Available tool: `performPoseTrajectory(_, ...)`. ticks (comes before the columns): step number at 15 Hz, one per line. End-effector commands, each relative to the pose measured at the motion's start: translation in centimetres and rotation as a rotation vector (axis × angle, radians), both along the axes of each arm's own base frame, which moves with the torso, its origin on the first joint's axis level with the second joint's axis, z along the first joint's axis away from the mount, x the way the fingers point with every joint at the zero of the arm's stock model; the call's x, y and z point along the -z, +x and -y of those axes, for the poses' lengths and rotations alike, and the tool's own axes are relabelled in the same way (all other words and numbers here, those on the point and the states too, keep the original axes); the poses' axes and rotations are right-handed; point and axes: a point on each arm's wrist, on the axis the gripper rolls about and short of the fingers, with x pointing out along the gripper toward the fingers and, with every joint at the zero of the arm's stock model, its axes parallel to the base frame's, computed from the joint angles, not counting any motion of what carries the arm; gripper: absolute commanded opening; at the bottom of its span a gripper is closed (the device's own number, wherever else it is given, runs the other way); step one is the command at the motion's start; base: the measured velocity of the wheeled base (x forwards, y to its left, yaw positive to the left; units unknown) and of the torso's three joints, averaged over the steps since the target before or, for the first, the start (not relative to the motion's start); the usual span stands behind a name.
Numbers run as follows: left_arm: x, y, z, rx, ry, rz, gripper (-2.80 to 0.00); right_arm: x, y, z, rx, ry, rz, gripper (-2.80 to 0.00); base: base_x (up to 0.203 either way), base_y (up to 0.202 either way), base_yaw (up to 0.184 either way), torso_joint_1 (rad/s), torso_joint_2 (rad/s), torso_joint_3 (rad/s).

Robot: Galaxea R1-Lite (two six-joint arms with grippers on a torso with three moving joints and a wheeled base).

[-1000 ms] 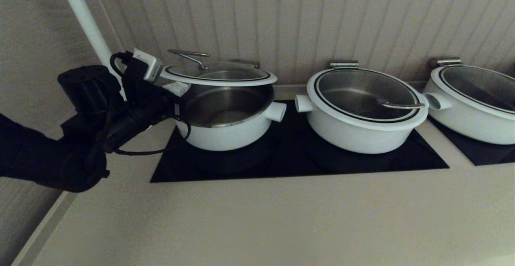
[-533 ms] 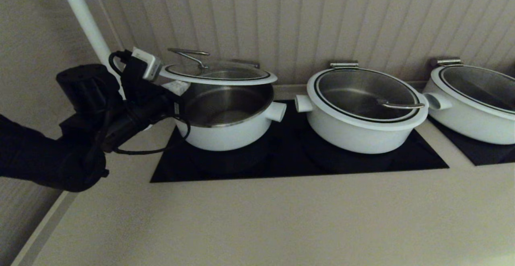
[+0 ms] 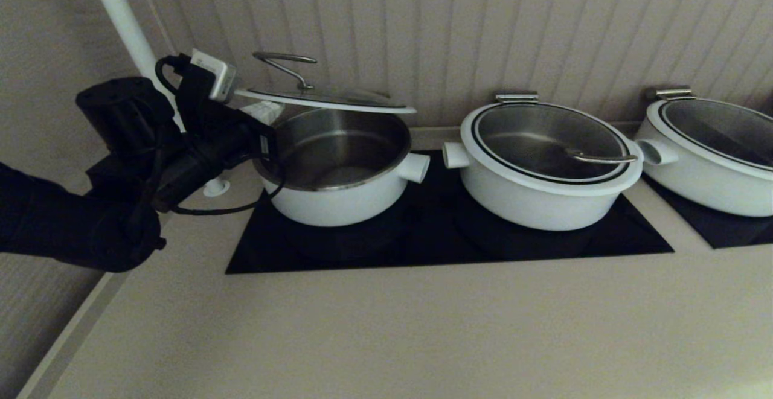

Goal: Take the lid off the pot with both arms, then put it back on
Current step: Open the pot lid completely

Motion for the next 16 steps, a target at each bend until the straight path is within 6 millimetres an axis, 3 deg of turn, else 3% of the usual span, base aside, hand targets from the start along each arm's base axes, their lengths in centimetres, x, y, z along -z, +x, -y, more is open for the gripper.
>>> performPoseTrajectory(1,-0.1,0.0,0.0,0.001,-0.001,0.008,-2.80,0.0,0.0,0.0,-0.001,-0.001,-0.001,-2.80,0.000,0.000,0.000,0.000,0.00,0.000)
performPoseTrajectory(7,-1.8,0.8,0.2,0.003,-0.014,0.073,-2.80,0.0,0.0,0.0,-0.001,-0.001,-0.001,-2.80,0.000,0.000,0.000,0.000,0.00,0.000)
performPoseTrajectory(16,-2.8,0.9,0.3,0.007,-0.022,0.106,-2.80,0.0,0.0,0.0,-0.001,-0.001,-0.001,-2.80,0.000,0.000,0.000,0.000,0.00,0.000)
